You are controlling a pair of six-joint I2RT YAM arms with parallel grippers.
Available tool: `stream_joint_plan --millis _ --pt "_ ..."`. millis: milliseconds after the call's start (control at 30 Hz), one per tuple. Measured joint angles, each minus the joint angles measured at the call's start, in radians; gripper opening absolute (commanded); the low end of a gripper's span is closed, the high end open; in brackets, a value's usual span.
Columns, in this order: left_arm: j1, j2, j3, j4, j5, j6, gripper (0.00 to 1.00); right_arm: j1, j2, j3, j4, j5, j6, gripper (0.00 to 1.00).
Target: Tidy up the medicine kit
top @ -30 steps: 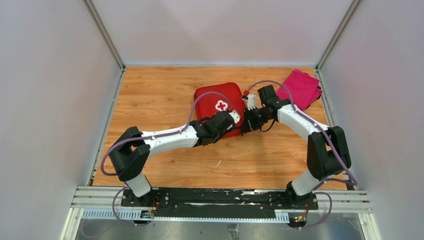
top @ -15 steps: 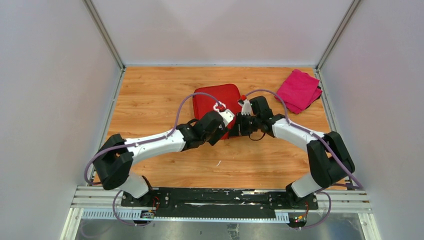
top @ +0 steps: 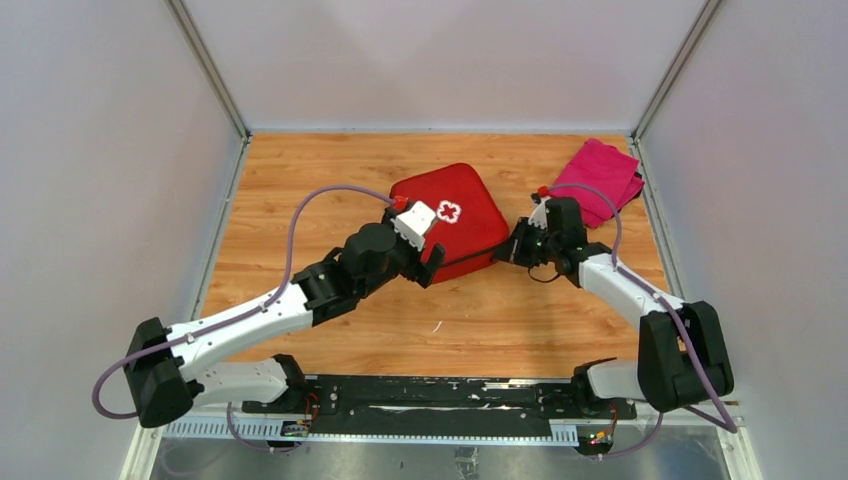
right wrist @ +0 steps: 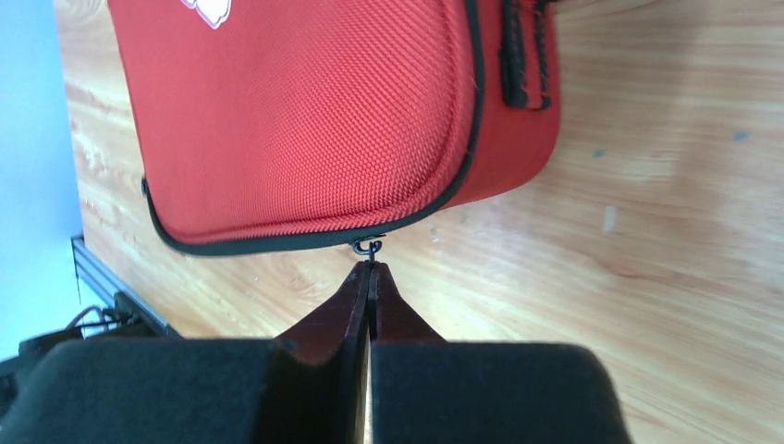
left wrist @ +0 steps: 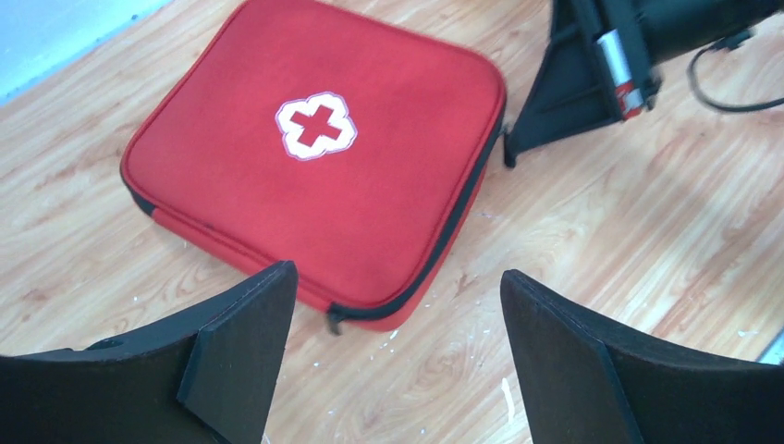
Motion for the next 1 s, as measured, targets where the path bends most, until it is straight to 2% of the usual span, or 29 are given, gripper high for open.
stream_joint_plan --millis 167,467,733,833,1000 --pt "0.049 0.089 0.044 -0.022 -0.028 -0.031 0.87 -0.103 0.0 0.01 -0.021 -0.017 -0.032 0.0" --pt "0.358 0.333 0.267 -0.066 0.012 -0.141 0.91 -0.186 0.137 0.153 -0.091 -0.063 -0.121 0.0" --pt "0.522 0.682 0.535 -0.063 0.243 -0.127 0.87 -0.2 0.21 0.241 -0.151 -0.109 -0.182 0.0" --pt "0.568 0.763 0.589 -0.068 0.31 -0.124 0.87 -0.201 0.229 0.264 -0.18 -0.134 -0.204 0.0" --pt "0.626 0.805 0.593 -0.068 0.375 -0.119 0.87 -0.198 0.254 0.297 -0.222 -0.156 -0.235 0.0"
